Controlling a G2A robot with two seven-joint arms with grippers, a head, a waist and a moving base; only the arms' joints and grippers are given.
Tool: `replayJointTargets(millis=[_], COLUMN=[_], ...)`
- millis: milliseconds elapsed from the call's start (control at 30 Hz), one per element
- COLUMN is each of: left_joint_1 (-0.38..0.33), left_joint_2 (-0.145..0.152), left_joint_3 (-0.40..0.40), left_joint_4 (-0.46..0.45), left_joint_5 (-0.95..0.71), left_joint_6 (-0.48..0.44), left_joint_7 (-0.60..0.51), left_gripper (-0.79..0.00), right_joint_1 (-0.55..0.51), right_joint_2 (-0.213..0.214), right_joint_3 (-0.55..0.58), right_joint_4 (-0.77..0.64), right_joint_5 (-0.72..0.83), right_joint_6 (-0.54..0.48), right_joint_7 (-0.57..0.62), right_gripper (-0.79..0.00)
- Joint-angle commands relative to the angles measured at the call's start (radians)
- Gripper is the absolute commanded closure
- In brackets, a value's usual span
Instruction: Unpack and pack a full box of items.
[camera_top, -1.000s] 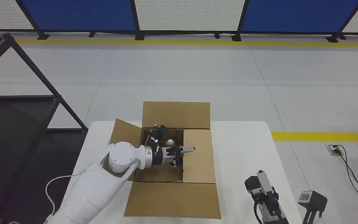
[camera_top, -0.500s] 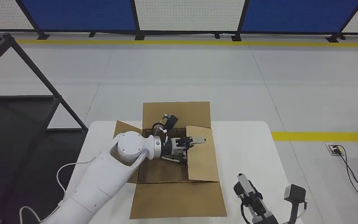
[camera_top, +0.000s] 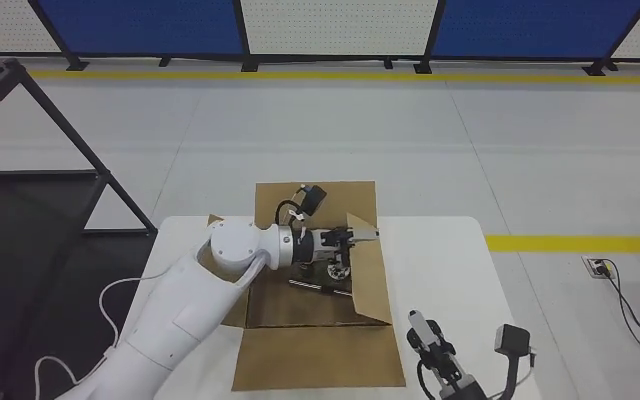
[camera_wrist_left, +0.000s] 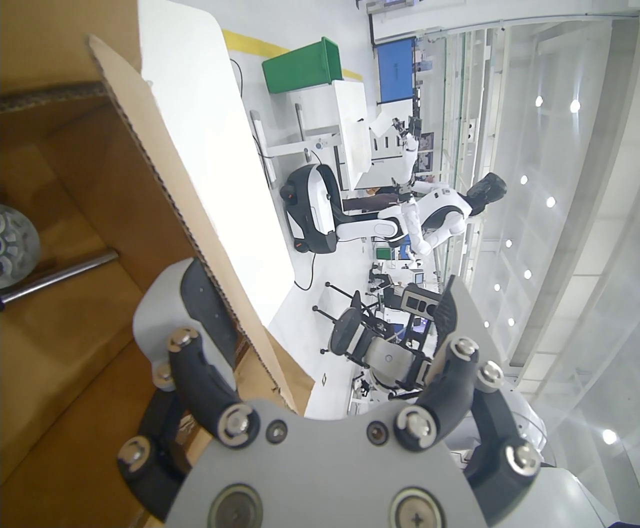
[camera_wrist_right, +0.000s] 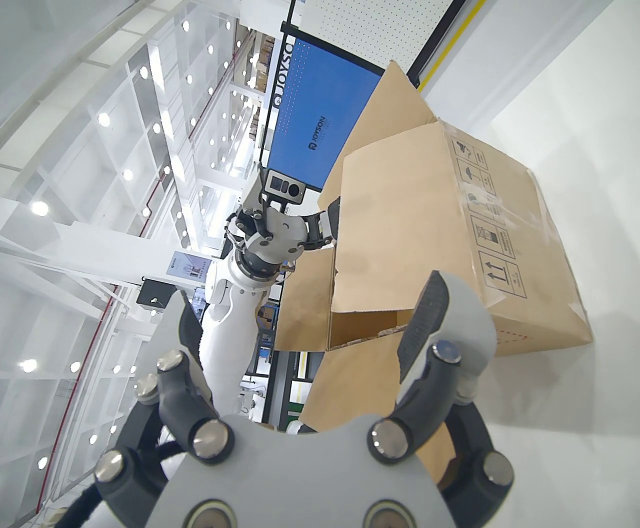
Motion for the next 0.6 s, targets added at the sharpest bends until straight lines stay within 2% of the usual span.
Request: replayJointTargets(millis=[0, 100, 233, 567], left_joint_1=[-0.012, -0.034, -0.073, -0.146], left_joint_2=[-0.009, -0.026, -0.053, -0.129], left_joint_3=[0.007, 0.022, 0.051, 0.122], left_joint_4=[0.006, 0.025, 0.059, 0.159], left_joint_5=[-0.005, -0.012, -0.017, -0.030], left_joint_6=[0.000, 0.003, 0.003, -0.018], left_joint_7=[0.000, -0.001, -0.002, -0.001], left_gripper=[-0.785, -0.785, -0.785, -0.785], right_joint_1=[0.000, -0.004, -0.016, 0.047], right_joint_2=[0.000, 0.008, 0.015, 0.025], right_joint_3=[0.000, -0.027, -0.048, -0.116], right_joint_4=[0.000, -0.014, -0.030, 0.010], right_joint_5=[0.000, -0.002, -0.034, -0.092], right_joint_6=[0.000, -0.092, -0.133, -0.102], right_joint_7=[0.000, 0.055, 0.049, 0.021], right_gripper=[-0.785, -0.785, -0.785, -0.785])
